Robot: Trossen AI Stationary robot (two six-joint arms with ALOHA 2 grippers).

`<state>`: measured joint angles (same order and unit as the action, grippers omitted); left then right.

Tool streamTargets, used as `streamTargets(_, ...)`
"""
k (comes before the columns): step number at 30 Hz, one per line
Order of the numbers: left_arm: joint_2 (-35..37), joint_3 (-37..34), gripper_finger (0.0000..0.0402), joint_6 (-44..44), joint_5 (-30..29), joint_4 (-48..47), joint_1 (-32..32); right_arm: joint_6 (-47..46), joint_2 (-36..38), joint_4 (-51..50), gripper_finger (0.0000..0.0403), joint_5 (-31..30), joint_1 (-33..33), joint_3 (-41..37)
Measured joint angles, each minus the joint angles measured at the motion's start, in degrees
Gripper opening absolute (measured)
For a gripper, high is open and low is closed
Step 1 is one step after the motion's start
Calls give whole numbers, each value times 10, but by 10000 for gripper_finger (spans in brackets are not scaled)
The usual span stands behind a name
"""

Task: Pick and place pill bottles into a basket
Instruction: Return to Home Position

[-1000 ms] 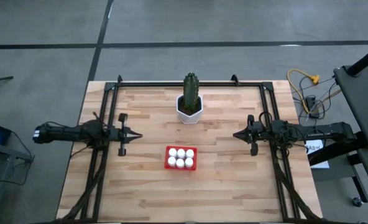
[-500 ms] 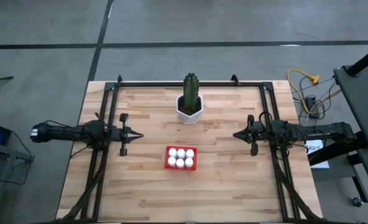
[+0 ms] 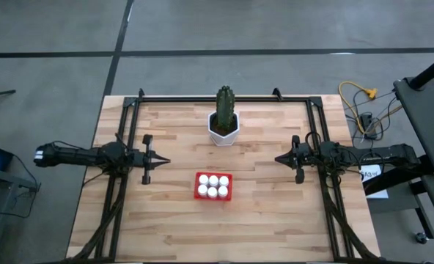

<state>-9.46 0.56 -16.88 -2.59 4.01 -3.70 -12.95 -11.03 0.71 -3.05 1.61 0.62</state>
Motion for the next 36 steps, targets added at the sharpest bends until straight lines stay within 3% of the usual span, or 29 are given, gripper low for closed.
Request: streamTargets(36, -24, 0, 0, 0, 0, 0, 0, 0, 0, 0, 8, 0, 0, 0)
